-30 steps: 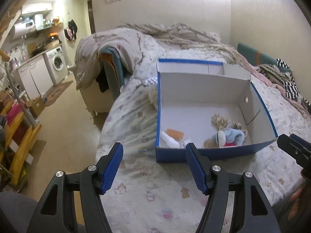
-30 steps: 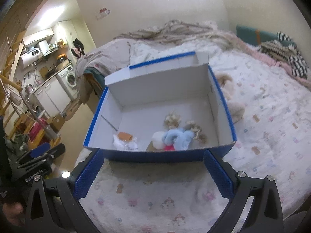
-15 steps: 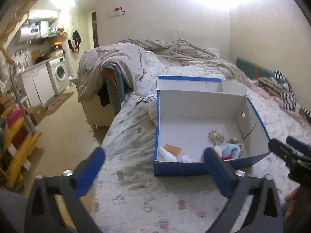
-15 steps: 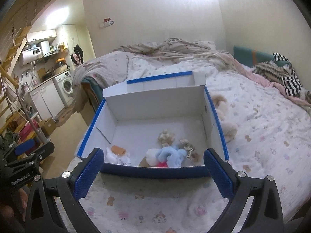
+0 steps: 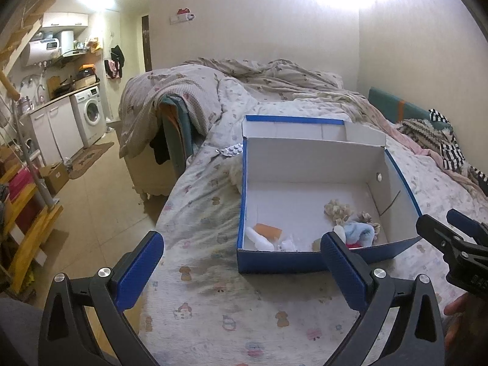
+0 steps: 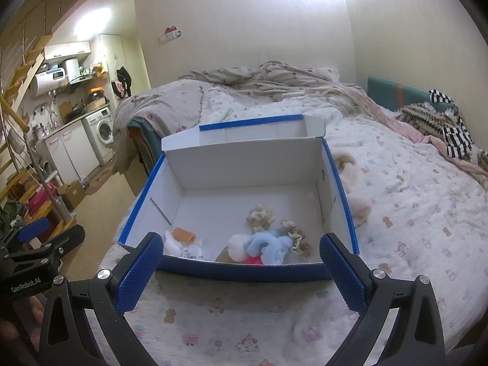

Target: Organize soft objects

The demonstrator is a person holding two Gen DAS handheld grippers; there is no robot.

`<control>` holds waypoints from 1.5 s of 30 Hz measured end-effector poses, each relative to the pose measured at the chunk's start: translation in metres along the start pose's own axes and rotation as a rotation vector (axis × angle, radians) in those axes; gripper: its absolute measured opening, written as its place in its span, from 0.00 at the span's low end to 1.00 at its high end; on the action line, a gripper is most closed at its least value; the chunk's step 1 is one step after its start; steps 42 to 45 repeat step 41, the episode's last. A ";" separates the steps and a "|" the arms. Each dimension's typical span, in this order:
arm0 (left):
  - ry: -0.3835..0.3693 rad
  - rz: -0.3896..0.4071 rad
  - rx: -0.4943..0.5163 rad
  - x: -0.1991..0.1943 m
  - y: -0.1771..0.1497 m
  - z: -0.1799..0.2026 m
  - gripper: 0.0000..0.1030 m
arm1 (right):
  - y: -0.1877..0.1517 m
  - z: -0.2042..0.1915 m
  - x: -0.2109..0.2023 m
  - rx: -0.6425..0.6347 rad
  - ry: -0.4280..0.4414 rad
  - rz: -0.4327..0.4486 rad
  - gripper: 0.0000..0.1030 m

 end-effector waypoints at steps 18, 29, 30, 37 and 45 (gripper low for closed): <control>0.002 0.005 0.004 -0.003 0.001 0.001 1.00 | 0.001 0.000 -0.001 -0.004 -0.004 -0.003 1.00; 0.001 -0.004 -0.001 -0.002 0.003 -0.001 1.00 | 0.001 0.000 -0.002 -0.006 -0.006 -0.004 1.00; 0.001 -0.005 -0.003 -0.001 0.003 -0.001 1.00 | 0.001 0.000 -0.002 -0.006 -0.006 -0.004 1.00; 0.006 -0.019 -0.004 0.004 0.000 -0.003 1.00 | 0.001 0.000 -0.001 -0.009 -0.003 -0.004 1.00; 0.003 -0.020 -0.003 0.004 -0.001 -0.003 1.00 | 0.001 0.001 0.000 -0.008 -0.001 -0.003 1.00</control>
Point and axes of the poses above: each gripper's, at about its wrist camera, not at the fingertips, and x roughly the way its jaws point, z to its right, y to its top, the point moved 3 cm from there along x, roughly the way its jaws point, and after that the axes turned 15 degrees about -x, right-handed, at the moved point
